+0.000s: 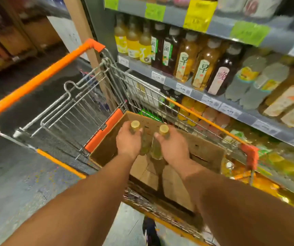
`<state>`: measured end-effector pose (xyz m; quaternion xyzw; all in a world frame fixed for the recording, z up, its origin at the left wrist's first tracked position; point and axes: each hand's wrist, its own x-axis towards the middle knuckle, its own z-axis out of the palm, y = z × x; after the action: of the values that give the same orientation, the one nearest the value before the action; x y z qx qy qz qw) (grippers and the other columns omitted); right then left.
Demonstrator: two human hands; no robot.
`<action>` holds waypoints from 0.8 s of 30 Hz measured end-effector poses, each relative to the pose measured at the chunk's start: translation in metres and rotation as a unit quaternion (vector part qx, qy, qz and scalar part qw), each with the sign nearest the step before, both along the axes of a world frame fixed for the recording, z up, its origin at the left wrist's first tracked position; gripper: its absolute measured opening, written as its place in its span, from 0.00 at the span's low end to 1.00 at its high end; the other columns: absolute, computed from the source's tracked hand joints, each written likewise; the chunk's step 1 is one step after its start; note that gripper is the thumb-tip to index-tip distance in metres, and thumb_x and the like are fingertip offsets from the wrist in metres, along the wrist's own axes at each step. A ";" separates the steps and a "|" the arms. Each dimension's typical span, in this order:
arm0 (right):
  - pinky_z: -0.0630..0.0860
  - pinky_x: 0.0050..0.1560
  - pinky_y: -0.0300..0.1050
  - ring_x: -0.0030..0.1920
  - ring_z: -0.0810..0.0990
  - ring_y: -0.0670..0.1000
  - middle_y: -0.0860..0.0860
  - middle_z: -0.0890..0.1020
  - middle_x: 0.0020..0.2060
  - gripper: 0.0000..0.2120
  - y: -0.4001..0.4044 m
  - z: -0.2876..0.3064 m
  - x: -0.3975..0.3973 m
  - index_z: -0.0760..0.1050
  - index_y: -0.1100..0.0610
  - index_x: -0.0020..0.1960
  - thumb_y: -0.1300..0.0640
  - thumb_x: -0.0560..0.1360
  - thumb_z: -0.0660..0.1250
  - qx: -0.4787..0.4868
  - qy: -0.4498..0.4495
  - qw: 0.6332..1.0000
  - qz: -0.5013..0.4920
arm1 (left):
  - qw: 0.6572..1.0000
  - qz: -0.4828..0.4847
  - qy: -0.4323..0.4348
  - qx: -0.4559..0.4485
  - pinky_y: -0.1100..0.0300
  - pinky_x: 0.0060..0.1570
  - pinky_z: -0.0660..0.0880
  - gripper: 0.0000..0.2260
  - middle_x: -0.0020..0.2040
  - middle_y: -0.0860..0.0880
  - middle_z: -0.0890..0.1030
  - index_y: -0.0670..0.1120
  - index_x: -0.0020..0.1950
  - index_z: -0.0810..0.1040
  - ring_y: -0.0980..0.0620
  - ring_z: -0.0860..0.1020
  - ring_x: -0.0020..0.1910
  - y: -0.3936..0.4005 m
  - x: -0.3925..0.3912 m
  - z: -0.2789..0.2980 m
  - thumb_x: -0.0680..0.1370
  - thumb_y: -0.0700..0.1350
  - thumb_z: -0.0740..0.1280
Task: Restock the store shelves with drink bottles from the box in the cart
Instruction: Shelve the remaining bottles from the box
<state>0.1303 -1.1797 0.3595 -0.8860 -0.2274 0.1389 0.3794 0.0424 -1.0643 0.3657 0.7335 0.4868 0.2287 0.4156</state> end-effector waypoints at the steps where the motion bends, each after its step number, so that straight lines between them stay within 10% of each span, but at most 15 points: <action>1: 0.71 0.45 0.46 0.51 0.79 0.55 0.48 0.82 0.49 0.19 -0.016 0.024 -0.003 0.74 0.47 0.59 0.38 0.73 0.64 0.017 -0.013 1.000 -0.004 | 1.000 -0.009 -0.008 0.002 0.58 0.57 0.72 0.14 0.54 0.53 0.79 0.51 0.61 0.76 0.50 0.75 0.53 -0.011 -0.006 0.023 0.76 0.49 0.69; 5: 0.67 0.41 0.45 0.46 0.77 0.54 0.48 0.81 0.48 0.17 -0.097 0.130 -0.017 0.73 0.46 0.59 0.39 0.74 0.63 0.051 -0.053 0.997 -0.024 | 0.997 -0.066 -0.022 0.020 0.62 0.42 0.70 0.09 0.43 0.56 0.77 0.51 0.52 0.75 0.51 0.76 0.47 -0.069 -0.020 0.121 0.75 0.53 0.70; 14: 0.73 0.47 0.47 0.49 0.78 0.57 0.50 0.79 0.48 0.20 -0.280 0.328 -0.027 0.76 0.56 0.56 0.42 0.72 0.66 0.040 -0.094 0.991 -0.090 | 0.955 -0.276 -0.095 0.055 0.54 0.50 0.77 0.12 0.48 0.49 0.83 0.48 0.50 0.80 0.47 0.80 0.49 -0.219 0.006 0.314 0.71 0.52 0.74; 19: 0.75 0.39 0.47 0.42 0.80 0.55 0.48 0.79 0.36 0.16 -0.367 0.368 -0.043 0.75 0.50 0.41 0.38 0.67 0.66 0.049 -0.084 0.978 -0.186 | 0.911 -0.395 -0.114 0.045 0.56 0.35 0.74 0.06 0.33 0.54 0.80 0.52 0.38 0.79 0.51 0.77 0.34 -0.295 0.017 0.364 0.70 0.52 0.73; 24: 0.76 0.47 0.47 0.49 0.80 0.57 0.54 0.82 0.52 0.19 -0.444 0.362 -0.063 0.76 0.50 0.59 0.43 0.72 0.67 0.028 -0.109 0.953 -0.283 | 0.864 -0.490 -0.101 0.058 0.54 0.42 0.77 0.03 0.41 0.50 0.82 0.51 0.46 0.80 0.47 0.80 0.41 -0.371 0.021 0.360 0.73 0.47 0.70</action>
<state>0.0669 -1.6239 0.7218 -0.9129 -0.0110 -0.0775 0.4005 0.0636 -1.4348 0.7261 0.8732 0.0056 0.0967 0.4776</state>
